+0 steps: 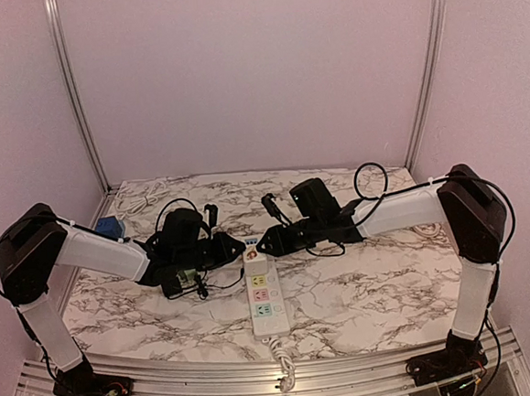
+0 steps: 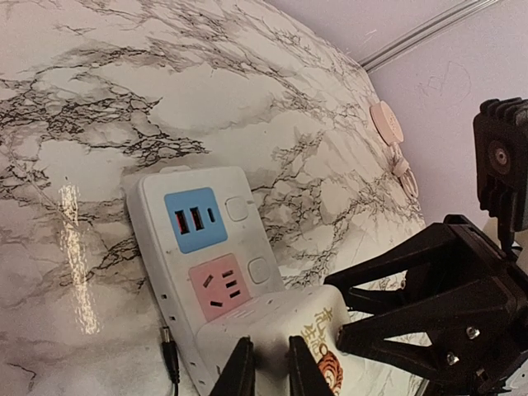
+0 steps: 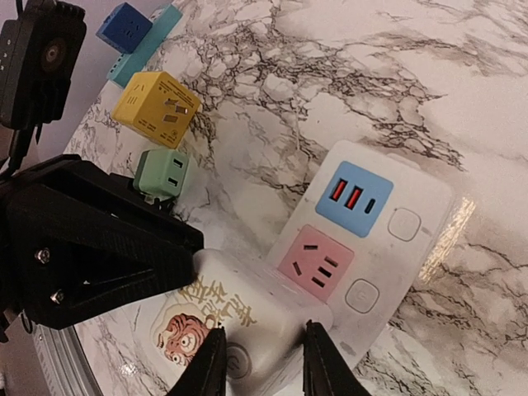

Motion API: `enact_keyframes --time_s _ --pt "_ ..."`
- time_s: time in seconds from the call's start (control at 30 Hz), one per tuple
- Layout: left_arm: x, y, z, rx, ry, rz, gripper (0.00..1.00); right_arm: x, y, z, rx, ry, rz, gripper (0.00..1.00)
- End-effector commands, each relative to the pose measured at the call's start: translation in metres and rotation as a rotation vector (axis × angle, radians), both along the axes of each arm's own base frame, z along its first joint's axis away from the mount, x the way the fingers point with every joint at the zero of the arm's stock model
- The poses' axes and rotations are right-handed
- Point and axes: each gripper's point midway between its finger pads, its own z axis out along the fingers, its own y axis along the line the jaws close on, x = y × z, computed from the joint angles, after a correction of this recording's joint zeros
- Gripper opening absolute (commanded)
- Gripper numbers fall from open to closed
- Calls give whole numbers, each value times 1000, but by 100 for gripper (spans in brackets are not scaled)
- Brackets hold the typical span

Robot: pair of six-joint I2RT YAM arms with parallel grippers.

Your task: Insert the plug

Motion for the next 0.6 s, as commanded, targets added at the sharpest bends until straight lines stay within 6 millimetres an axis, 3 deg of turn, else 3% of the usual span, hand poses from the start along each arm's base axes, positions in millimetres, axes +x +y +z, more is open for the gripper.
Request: enact_keyframes --time_s 0.0,0.27,0.57 --pt "-40 -2 -48 103 134 -102 15 -53 -14 -75 -206 156 90 29" --pt "-29 -4 -17 81 47 -86 16 -34 3 -27 -151 64 88 31" --pt "-21 -10 3 72 7 -89 17 -21 14 5 -122 12 87 32"
